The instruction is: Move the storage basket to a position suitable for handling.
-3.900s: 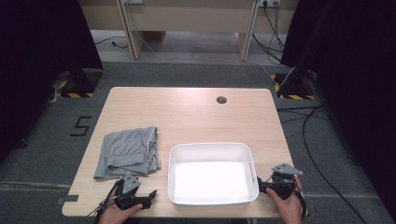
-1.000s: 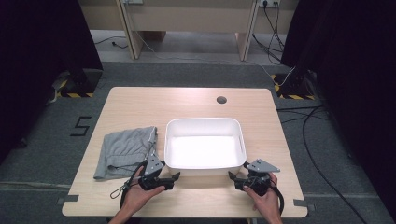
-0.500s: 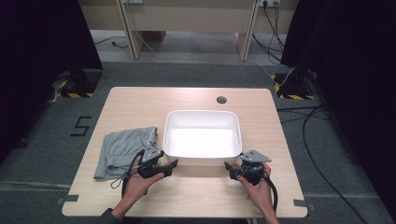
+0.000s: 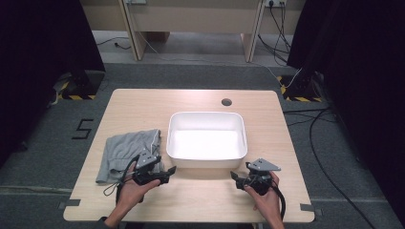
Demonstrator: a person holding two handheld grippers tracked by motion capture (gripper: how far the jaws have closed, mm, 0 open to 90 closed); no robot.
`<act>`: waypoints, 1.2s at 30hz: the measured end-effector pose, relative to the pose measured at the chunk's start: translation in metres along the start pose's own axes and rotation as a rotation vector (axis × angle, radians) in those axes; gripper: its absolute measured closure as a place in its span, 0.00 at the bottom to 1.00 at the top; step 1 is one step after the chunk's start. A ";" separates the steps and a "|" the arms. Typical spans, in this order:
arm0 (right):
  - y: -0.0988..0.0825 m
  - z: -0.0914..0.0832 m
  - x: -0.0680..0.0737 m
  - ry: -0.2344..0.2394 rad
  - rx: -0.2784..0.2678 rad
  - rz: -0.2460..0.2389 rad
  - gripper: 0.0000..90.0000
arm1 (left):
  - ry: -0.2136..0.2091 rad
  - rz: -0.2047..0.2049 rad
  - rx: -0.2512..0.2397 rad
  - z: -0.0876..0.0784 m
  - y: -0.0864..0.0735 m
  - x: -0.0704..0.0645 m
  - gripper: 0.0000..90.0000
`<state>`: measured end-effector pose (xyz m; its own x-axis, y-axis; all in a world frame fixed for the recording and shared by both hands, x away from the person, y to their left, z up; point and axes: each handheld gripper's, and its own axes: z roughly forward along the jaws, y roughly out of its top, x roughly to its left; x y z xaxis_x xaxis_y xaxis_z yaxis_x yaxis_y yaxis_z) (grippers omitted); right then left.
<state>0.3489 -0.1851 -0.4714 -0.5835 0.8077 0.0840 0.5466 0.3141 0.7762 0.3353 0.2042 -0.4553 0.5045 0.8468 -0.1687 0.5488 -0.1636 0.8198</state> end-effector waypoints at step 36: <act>-0.015 0.006 0.012 0.001 0.116 -0.067 0.28 | 0.344 -0.054 0.098 -0.028 -0.050 0.048 0.33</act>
<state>0.3371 -0.1768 -0.4862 -0.6221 0.7821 0.0350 0.5720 0.4236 0.7024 0.3131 0.2674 -0.4893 0.2281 0.9736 -0.0030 0.6386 -0.1473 0.7553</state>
